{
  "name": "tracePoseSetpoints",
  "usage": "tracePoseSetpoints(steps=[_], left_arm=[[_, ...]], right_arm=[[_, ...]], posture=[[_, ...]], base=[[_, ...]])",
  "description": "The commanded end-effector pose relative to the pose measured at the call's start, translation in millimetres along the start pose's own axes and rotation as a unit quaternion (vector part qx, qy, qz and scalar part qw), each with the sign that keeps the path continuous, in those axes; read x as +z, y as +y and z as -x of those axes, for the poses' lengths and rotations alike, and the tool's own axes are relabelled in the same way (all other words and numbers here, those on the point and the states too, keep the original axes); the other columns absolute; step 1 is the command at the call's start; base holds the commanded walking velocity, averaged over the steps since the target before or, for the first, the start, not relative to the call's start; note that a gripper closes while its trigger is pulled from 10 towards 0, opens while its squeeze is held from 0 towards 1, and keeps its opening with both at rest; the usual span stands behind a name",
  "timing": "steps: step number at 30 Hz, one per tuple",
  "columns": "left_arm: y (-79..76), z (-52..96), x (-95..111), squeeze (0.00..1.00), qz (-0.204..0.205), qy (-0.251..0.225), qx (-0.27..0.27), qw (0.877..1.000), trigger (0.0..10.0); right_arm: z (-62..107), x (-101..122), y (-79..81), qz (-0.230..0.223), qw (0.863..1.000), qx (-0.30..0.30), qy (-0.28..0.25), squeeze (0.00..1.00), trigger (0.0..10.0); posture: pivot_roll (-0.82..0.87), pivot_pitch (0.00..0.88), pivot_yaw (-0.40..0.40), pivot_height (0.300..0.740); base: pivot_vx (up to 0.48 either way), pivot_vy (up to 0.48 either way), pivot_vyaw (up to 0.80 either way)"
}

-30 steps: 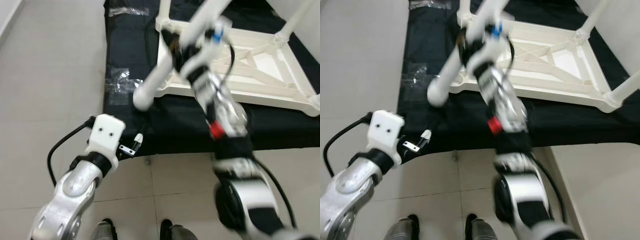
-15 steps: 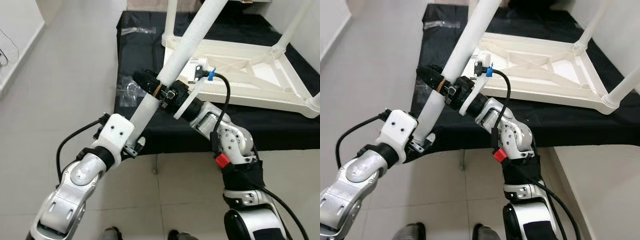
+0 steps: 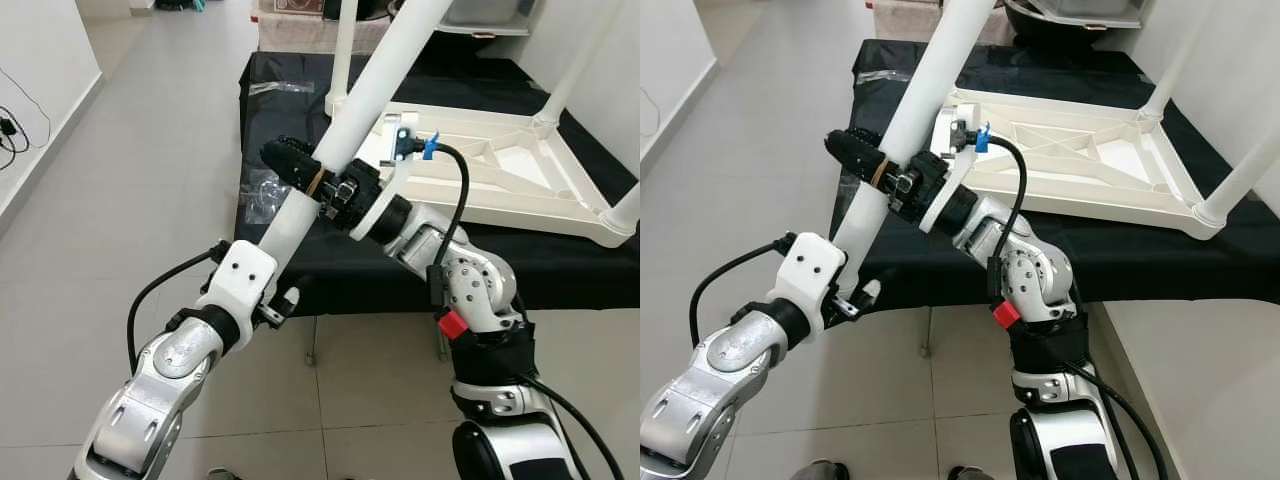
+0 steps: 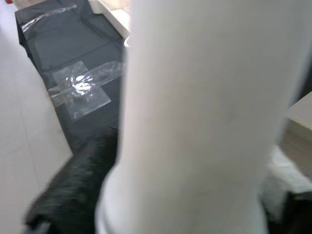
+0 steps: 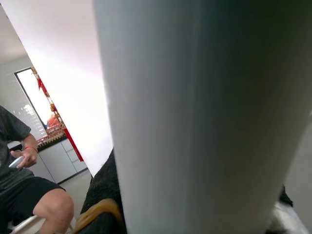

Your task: Building children table

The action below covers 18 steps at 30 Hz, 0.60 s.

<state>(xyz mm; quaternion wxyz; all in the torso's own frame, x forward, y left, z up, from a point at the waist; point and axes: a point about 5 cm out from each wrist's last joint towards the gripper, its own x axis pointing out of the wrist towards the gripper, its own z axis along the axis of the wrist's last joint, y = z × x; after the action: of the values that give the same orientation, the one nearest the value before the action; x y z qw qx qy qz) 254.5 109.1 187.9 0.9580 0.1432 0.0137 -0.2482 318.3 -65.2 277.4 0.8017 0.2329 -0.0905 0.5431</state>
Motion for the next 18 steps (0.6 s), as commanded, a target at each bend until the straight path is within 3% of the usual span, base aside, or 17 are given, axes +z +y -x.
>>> tracePoseSetpoints(steps=[1, 8, 9, 14, 15, 17, 18], left_arm=[[-7.9, -1.1, -8, 0.0, 0.01, 0.019, -0.02, 1.0, 0.0], [-5.3, -1.1, -15, 0.0, 0.011, 0.03, -0.015, 0.999, 0.0], [-6.6, 0.1, -18, 0.0, 0.007, 0.037, -0.027, 0.999, 10.0], [-8.5, 9.8, -27, 0.0, 0.019, 0.051, -0.088, 0.995, 10.0], [-8.6, 12.8, -29, 0.0, 0.031, 0.052, -0.106, 0.993, 10.0], [-10.5, 20.7, -29, 0.0, 0.052, 0.054, -0.164, 0.984, 10.0], [-10.5, 20.7, -29, 0.0, 0.052, 0.054, -0.164, 0.984, 10.0]], right_arm=[[-4.8, 6, 10.2, 0.007, 0.999, 0.032, -0.014, 0.0, 10.0], [-5.7, 0, 12.3, 0.016, 1.0, 0.025, -0.006, 0.0, 10.0], [-5.2, -2, 9.7, 0.026, 1.0, 0.012, -0.006, 1.0, 10.0], [7.0, -14, -2.7, 0.076, 0.996, 0.002, 0.045, 1.0, 10.0], [11.0, -18, -4.7, 0.078, 0.995, 0.01, 0.059, 0.0, 10.0], [19.4, -26, -5.1, 0.064, 0.992, 0.046, 0.095, 0.0, 10.0], [19.4, -26, -5.1, 0.064, 0.992, 0.046, 0.095, 0.0, 10.0]], posture=[[0.13, 0.083, -0.057, 0.74], [0.13, 0.075, -0.056, 0.74], [0.13, 0.075, -0.052, 0.74], [0.14, 0.071, -0.047, 0.74], [0.15, 0.069, -0.04, 0.74], [0.15, 0.068, -0.031, 0.74], [0.15, 0.068, -0.031, 0.74]], base=[[0.0, 0.0, 0.0], [0.0, 0.0, 0.0], [0.0, 0.0, 0.0], [0.0, 0.0, 0.0], [0.0, 0.0, 0.0], [0.0, 0.0, 0.0], [0.0, 0.0, 0.0]])
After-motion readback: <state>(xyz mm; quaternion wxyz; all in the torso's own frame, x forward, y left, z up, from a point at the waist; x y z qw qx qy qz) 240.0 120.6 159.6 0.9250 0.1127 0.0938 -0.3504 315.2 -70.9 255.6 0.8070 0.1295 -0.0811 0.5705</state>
